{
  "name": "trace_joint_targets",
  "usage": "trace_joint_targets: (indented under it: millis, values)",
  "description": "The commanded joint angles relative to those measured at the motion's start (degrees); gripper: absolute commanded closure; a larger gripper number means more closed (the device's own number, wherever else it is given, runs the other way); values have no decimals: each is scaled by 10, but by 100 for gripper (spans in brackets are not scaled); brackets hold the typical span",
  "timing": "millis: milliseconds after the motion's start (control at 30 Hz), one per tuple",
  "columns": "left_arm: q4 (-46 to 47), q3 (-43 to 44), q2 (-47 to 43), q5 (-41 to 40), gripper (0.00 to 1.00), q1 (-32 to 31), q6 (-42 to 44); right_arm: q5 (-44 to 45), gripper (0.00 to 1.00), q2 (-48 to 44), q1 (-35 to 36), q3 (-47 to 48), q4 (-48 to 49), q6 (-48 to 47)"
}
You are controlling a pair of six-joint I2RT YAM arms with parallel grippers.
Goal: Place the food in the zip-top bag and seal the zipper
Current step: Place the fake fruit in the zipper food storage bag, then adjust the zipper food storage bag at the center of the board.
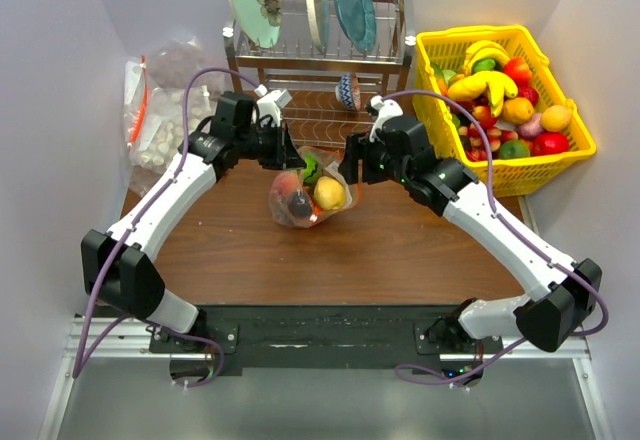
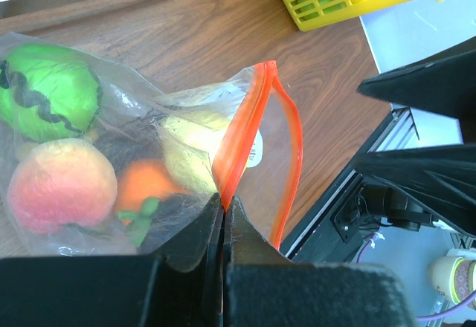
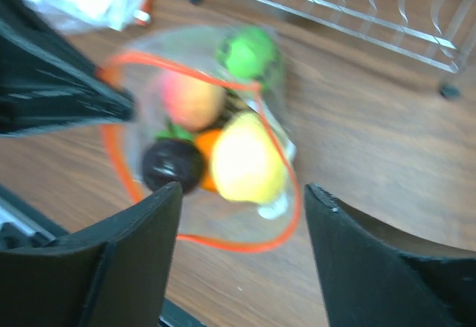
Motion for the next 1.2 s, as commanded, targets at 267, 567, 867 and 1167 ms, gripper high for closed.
trace_joint_targets:
  millis: [267,567,867,1167]
  values:
    - [7,18,-25,0,100,-4,-1,10,43,29,1,-59,-30,10]
    - [-2,25,-32,-5,100,-4,0,8,76,60,1,-82,-19,13]
    - [10,0,-34,2,100,-4,-7,28,100,17,1,83,-116,-28]
    - [-38,66,-35,5,100,-3,5,74,100,14,1,84,-125,-24]
